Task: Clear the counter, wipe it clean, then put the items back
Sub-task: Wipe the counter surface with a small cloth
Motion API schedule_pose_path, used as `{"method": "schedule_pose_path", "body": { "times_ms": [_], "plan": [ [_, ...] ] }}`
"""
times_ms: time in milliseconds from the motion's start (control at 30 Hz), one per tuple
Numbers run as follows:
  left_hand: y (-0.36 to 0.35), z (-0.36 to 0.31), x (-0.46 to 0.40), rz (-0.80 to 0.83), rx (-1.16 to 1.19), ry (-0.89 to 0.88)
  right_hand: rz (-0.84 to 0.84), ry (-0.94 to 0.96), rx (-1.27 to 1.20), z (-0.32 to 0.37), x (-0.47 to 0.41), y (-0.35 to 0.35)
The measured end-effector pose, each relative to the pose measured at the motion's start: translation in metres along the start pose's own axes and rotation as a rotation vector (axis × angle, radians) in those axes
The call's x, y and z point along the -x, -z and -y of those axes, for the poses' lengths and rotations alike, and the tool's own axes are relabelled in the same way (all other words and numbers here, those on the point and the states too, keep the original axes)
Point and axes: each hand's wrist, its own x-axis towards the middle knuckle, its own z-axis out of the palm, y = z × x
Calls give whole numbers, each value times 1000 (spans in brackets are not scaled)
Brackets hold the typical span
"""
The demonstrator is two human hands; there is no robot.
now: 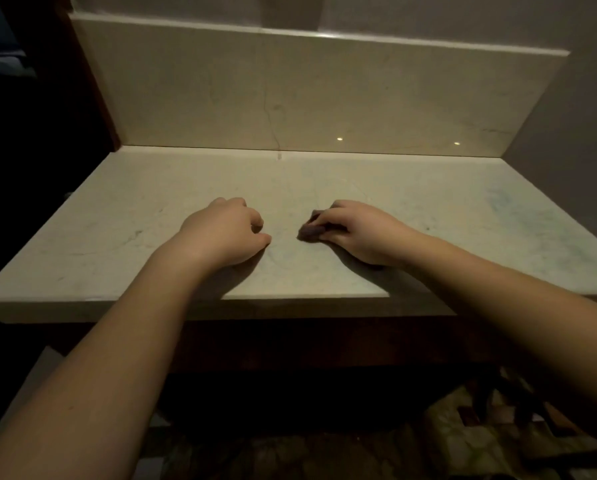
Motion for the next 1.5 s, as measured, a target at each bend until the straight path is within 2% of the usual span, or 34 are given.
{"method": "schedule_pose_path", "body": {
  "times_ms": [300, 500, 567, 667, 833, 900, 1067, 1167, 1333, 1400, 1500],
  "plan": [
    [-4, 7, 1, 8, -64, -90, 15, 55, -39, 10, 91, 6],
    [-3, 8, 5, 22, -79, -118, -94, -245, 100, -20, 27, 10],
    [-4, 9, 6, 18, -84, -116, -112, -290, 132, -22, 9, 9],
    [-5, 8, 6, 13, -85, -114, -81, -235, 100, -8, 21, 7],
    [-7, 3, 6, 21, -87, -97, -5, 44, 50, 8, 87, 5],
    [-7, 0, 5, 24, -84, -80, -2, 21, 60, -7, 78, 10],
    [-2, -7, 4, 56, -68, -29, -102, -246, 180, -63, -1, 25],
    [1, -9, 1, 66, -67, -13, -66, -187, 163, -60, 1, 22],
    [2, -12, -6, 80, -67, 34, 66, 195, 60, -31, 85, 19],
    [3, -15, -9, 105, -67, 64, 87, 182, 67, -45, 83, 25],
    [7, -24, -14, 134, -75, 112, -23, -1, 116, -82, 35, 37]
  ]
}}
